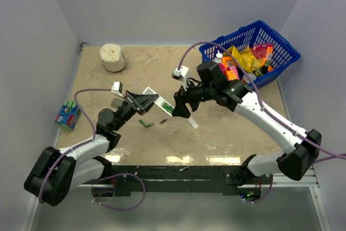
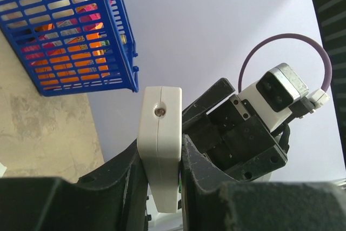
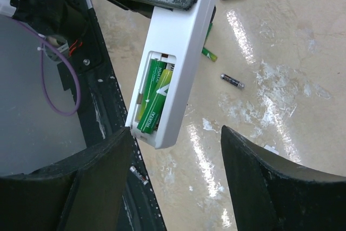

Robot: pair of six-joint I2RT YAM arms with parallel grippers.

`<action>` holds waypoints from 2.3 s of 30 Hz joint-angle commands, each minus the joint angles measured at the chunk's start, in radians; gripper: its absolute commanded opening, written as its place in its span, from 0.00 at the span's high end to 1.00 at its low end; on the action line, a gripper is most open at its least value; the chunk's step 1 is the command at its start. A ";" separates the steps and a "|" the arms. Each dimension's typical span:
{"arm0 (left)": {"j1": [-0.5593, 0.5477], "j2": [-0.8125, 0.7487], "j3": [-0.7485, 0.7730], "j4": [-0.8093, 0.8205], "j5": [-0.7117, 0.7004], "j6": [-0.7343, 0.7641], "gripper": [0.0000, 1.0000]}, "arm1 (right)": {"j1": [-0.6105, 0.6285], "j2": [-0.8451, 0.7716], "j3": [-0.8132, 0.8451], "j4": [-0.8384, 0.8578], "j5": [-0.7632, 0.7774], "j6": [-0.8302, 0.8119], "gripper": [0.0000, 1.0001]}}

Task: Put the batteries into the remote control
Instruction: Load the battery into the remote control.

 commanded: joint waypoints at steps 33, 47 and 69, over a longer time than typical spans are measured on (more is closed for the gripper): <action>0.006 -0.020 0.079 0.008 0.019 0.067 1.00 | -0.049 -0.060 -0.087 0.193 -0.096 0.209 0.53; 0.006 -0.014 0.090 0.032 0.024 0.075 1.00 | -0.055 -0.031 -0.087 0.203 -0.201 0.212 0.59; 0.012 -0.047 0.070 0.023 0.001 0.078 1.00 | -0.103 -0.098 -0.133 0.263 -0.251 0.274 0.41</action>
